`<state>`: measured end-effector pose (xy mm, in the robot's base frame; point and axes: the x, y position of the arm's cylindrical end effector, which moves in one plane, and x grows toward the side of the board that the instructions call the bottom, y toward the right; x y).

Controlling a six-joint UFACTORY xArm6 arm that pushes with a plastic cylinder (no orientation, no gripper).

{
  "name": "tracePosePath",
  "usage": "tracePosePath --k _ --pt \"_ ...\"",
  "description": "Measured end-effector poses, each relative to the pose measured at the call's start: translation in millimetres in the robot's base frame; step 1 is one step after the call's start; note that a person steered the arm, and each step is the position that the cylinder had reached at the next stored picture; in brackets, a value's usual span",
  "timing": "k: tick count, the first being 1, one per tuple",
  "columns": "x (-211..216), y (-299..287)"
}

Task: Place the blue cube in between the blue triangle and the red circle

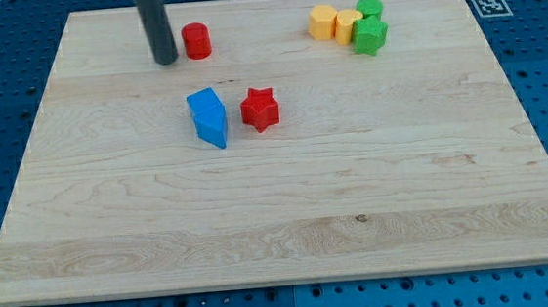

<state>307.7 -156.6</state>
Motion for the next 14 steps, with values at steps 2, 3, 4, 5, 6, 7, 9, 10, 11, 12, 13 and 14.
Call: tracePosePath --k 2,3,4,5,6,7,9,10,11,12,13,14 --pt "82 -34" --pt "141 1" --pt "150 38" --pt "149 62" --pt "149 107" --pt "148 158" --pt "158 129" --pt "159 84" --pt "135 87" --pt "126 79" --pt "126 61" --pt "125 49"
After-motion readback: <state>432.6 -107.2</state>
